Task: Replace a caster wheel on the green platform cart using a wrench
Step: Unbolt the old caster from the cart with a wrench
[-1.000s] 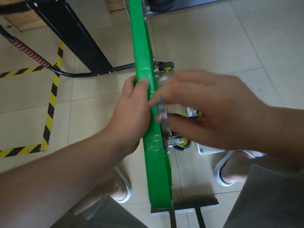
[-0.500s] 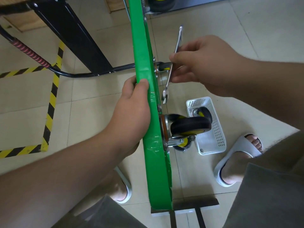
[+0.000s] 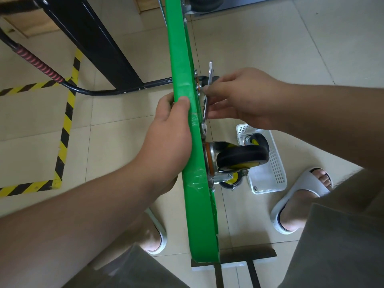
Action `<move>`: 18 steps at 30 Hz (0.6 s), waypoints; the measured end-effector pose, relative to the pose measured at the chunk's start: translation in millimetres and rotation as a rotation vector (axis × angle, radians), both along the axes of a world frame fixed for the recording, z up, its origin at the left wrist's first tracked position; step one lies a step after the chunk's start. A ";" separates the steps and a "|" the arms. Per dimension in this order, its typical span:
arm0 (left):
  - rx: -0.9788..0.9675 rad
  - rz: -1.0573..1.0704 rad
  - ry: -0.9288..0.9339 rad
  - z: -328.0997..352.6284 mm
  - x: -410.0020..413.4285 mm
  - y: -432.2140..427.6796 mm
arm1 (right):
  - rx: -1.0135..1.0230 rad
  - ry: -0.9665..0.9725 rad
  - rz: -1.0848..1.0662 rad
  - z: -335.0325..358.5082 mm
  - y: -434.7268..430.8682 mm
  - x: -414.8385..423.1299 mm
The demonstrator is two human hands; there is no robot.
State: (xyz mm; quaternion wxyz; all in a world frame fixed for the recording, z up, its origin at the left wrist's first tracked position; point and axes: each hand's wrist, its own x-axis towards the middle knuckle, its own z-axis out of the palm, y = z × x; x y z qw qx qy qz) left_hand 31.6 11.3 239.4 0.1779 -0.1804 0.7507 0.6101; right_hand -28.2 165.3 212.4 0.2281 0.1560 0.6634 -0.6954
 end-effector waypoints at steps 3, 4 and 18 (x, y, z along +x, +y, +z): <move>0.001 -0.001 0.011 2.1 0.6 -0.1 | -0.033 0.059 0.022 11.3 0.3 0.8; -0.009 -0.004 0.018 3.3 0.8 0.2 | -0.039 0.092 0.037 16.0 0.2 2.2; 0.032 0.022 0.052 -3.6 0.1 -2.0 | 0.367 0.878 0.336 39.9 9.6 62.6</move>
